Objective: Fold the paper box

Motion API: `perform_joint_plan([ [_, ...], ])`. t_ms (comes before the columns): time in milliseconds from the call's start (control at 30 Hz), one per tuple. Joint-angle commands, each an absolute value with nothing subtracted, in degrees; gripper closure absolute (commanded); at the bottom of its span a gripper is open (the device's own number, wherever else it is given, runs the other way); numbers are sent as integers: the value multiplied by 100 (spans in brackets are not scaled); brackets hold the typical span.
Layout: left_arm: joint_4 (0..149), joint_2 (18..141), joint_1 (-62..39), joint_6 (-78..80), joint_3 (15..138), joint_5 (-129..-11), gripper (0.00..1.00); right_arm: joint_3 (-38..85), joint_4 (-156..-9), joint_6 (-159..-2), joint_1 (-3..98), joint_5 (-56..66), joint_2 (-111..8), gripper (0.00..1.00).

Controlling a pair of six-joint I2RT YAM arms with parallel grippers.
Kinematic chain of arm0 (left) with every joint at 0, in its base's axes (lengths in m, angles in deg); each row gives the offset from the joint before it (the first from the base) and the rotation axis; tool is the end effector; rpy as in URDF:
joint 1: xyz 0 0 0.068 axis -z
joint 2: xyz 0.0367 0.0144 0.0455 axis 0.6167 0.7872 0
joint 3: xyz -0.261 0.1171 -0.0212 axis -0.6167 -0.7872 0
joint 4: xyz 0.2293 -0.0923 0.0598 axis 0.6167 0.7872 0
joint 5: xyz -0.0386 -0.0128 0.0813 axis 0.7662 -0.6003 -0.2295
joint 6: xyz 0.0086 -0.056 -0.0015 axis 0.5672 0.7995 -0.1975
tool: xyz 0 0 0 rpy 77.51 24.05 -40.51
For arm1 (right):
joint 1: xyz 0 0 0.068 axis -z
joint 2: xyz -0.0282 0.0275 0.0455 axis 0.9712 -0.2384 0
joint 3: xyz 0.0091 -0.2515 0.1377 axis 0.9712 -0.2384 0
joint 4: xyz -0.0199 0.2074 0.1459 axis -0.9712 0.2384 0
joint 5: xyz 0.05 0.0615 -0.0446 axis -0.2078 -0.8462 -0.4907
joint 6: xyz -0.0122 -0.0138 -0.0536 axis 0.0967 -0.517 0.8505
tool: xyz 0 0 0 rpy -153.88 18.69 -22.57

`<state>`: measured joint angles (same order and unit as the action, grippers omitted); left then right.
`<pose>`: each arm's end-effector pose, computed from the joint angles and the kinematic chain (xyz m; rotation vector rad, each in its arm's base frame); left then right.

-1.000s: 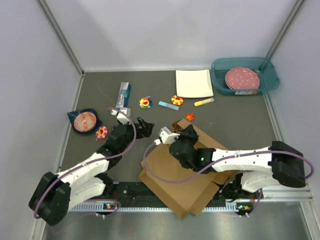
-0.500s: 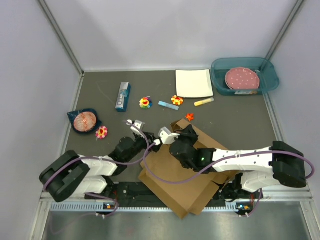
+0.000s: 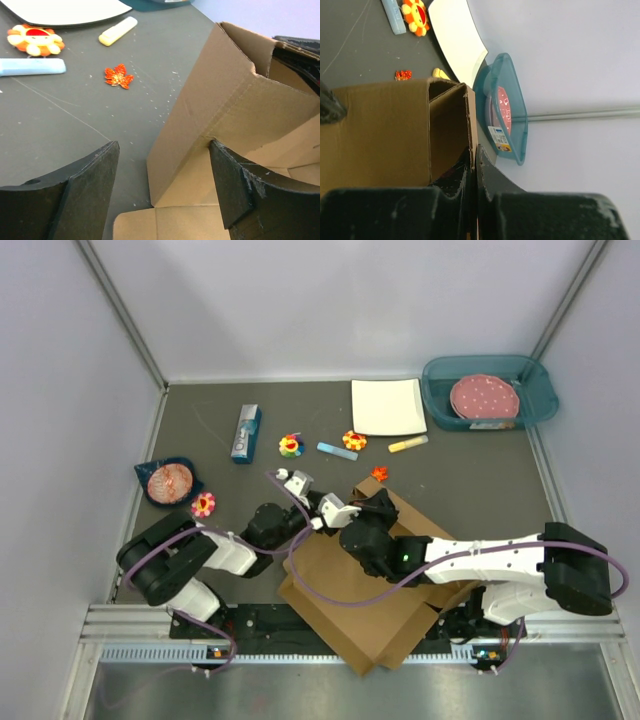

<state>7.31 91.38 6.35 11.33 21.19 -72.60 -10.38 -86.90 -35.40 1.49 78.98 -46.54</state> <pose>0.1798 -0.1817 0.1870 0.4004 1.6248 -0.9770 0.1037 0.2415 0.2530 -1.0819 1.4909 -0.7644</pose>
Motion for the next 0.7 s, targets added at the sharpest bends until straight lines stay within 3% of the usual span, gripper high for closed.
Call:
perform_joint_plan([
  [0,-12,9374,806,858,2550,-7249,22,-1202,-8731,-4147,-35,6827,-4887,100],
  [167,-847,9463,806,990,2304,-7267,20,-1193,-8713,-4164,-43,6809,-4895,100],
  [667,654,8153,806,401,2129,-6862,14,-1193,-8660,-4217,-35,6801,-4852,100],
])
